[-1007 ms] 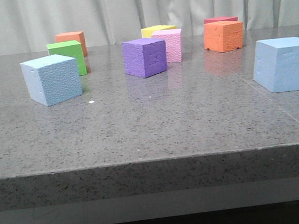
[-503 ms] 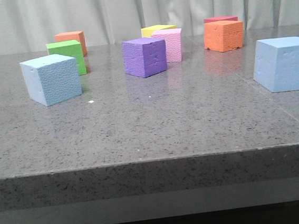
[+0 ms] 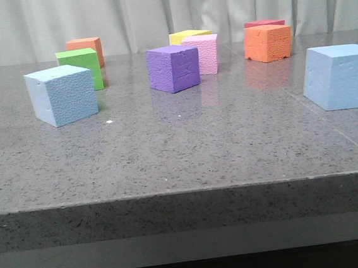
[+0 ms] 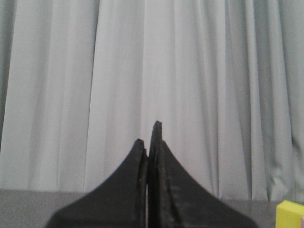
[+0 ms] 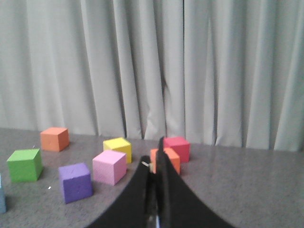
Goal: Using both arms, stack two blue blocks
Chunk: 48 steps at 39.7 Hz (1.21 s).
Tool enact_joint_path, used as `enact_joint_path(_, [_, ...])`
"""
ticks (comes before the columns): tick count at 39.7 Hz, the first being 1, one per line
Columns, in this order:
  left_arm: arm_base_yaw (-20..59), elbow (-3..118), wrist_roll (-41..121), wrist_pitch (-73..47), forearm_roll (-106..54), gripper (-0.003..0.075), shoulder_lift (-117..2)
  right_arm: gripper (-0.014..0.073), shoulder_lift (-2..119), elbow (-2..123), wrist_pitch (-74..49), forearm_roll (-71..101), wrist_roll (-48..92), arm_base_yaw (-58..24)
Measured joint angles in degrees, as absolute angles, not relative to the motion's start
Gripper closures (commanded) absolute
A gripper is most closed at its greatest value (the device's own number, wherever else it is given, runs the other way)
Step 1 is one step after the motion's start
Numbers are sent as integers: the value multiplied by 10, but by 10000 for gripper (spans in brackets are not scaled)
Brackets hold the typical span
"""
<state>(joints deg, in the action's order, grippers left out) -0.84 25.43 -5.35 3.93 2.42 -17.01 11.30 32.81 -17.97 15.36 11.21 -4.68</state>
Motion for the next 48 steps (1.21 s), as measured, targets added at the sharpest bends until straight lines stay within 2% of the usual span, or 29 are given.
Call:
enact_joint_path(8, [-8, 373, -53, -149, 24, 741, -306, 660, 216, 402, -289, 157, 120, -47])
enact_joint_path(14, [-8, 409, -53, -218, 24, 741, -365, 660, 273, 418, -329, 157, 136, -47])
enact_joint_path(48, [-8, 412, -53, -217, 24, 740, -400, 656, 305, 418, -326, 157, 143, -47])
